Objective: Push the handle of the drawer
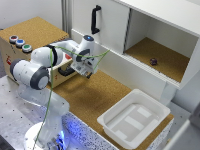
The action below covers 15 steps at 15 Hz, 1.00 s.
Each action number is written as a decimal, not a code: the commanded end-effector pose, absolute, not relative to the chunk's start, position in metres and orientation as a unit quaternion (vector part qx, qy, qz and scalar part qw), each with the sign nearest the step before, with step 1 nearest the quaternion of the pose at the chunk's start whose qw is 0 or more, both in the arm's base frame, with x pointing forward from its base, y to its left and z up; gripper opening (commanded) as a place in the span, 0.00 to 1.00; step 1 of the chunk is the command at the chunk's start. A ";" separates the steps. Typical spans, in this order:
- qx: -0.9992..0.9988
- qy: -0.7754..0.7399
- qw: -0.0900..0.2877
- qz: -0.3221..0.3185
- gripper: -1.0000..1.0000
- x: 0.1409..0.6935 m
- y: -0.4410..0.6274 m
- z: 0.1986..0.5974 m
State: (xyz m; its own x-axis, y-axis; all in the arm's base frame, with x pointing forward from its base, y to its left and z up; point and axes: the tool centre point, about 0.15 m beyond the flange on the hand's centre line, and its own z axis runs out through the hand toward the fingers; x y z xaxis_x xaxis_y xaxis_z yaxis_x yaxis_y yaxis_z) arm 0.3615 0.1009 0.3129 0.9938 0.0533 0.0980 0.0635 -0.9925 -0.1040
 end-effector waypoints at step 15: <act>-0.992 -0.077 0.056 -0.087 0.00 0.364 0.272 0.321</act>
State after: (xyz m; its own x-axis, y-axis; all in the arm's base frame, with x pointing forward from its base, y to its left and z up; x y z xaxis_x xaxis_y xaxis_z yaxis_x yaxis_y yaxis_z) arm 0.3455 0.2207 0.3235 0.9726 0.1069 0.2063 0.1324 -0.9846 -0.1142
